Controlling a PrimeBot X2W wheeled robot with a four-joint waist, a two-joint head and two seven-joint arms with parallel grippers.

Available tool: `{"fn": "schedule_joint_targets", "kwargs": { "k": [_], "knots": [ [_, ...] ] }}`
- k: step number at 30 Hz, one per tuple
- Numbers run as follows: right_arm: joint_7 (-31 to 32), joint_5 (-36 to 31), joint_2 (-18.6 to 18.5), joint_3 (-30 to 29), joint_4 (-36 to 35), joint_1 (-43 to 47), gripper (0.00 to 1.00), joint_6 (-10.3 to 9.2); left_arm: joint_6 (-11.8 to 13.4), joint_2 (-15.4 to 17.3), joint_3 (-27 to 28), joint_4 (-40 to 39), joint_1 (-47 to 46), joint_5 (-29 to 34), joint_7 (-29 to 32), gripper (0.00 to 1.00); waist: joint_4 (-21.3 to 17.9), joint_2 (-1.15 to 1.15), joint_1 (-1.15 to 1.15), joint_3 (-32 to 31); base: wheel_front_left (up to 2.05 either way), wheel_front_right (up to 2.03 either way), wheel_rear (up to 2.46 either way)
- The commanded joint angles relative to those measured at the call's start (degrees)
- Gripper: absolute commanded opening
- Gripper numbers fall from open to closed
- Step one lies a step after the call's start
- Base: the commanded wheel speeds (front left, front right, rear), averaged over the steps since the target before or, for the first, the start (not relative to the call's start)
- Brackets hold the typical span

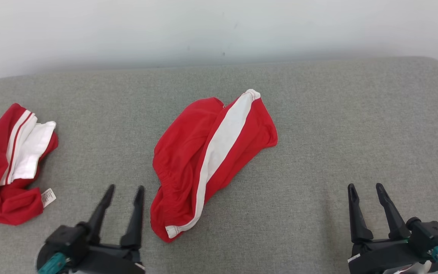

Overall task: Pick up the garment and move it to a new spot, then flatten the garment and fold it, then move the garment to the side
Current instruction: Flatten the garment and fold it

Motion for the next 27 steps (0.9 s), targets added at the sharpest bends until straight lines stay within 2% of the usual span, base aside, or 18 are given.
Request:
{"fn": "schedule_joint_targets", "kwargs": {
  "k": [1,7,12,20,27],
  "knots": [
    [0.0,-0.3,0.1,0.3,-0.2,0.3,1.0,-0.13,0.1,-0.7,2.5,-1.1,2.0,1.6,-0.2,1.0,0.0,0.0,0.01,-0.7,0.0,0.0,0.0],
    [0.0,-0.6,-0.5,1.1,-0.2,0.5,1.0,-0.13,0.0,-3.3,10.9,-4.0,5.8,6.6,-0.2,1.0,-0.7,0.0,0.01,-2.0,0.0,0.0,0.0],
    [0.0,-1.0,-1.6,2.1,-0.2,1.3,1.0,-0.13,-1.0,-6.4,17.7,-5.6,9.6,12.6,-0.2,1.0,-1.4,0.0,0.01,-3.5,0.0,0.0,0.0],
    [0.0,-0.2,-2.8,2.7,0.1,4.0,1.0,-0.13,-5.0,-12.3,25.7,-6.0,14.5,19.4,-0.2,1.0,-1.9,0.0,0.01,-5.3,0.0,0.0,0.0],
    [0.0,-0.1,-2.0,2.9,0.4,4.8,1.0,-0.13,-7.9,-15.3,28.5,-5.3,16.4,22.8,-0.2,1.0,-1.6,0.0,0.01,-5.5,0.0,0.0,0.0]
  ]
}}
